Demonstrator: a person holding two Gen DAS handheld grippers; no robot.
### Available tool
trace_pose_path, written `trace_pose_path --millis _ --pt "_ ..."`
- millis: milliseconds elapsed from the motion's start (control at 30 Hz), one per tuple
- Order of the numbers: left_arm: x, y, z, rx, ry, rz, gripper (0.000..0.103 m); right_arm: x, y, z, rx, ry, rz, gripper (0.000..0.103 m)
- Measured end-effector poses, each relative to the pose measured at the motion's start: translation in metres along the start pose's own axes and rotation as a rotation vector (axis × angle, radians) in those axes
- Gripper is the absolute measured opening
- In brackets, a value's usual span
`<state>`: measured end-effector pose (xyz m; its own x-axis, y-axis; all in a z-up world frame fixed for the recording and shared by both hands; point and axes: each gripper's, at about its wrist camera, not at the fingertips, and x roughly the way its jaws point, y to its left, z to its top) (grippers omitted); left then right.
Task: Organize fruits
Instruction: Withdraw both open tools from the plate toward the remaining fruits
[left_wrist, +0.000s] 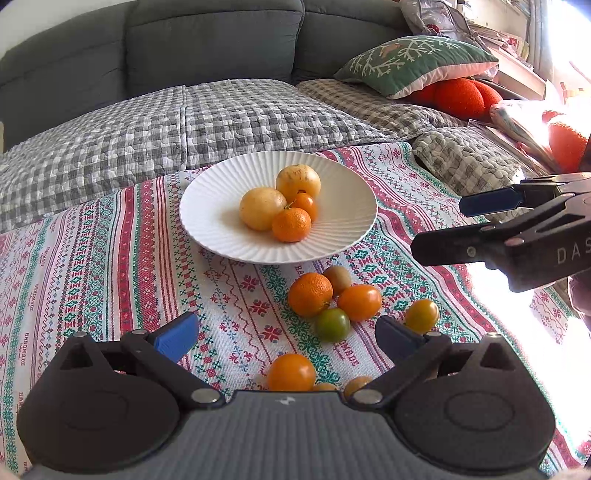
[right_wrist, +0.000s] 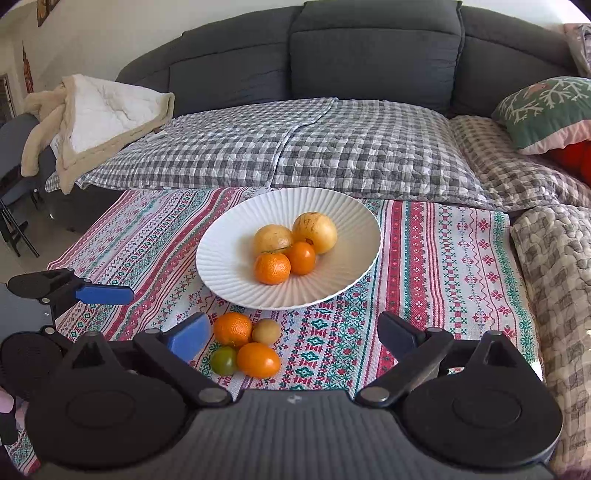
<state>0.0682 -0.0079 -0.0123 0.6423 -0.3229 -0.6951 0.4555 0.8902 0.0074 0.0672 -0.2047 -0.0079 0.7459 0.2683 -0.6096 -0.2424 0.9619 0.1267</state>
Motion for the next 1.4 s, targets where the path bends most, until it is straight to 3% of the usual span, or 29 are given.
trace_pose_path --millis 633,1033,1400 --pt "-0.013 0.011 -0.041 0.064 0.027 0.004 0.087 -0.004 0.014 -0.045 -0.074 0.034 0.005 0.1" --pt "-0.016 0.019 -0.055 0.046 -0.001 -0.045 0.086 -0.002 0.029 -0.069 -0.118 0.05 0.066 0.101" --pt "-0.011 0.014 -0.057 0.077 0.01 -0.111 0.062 0.006 0.044 -0.086 -0.193 0.091 0.112 0.1"
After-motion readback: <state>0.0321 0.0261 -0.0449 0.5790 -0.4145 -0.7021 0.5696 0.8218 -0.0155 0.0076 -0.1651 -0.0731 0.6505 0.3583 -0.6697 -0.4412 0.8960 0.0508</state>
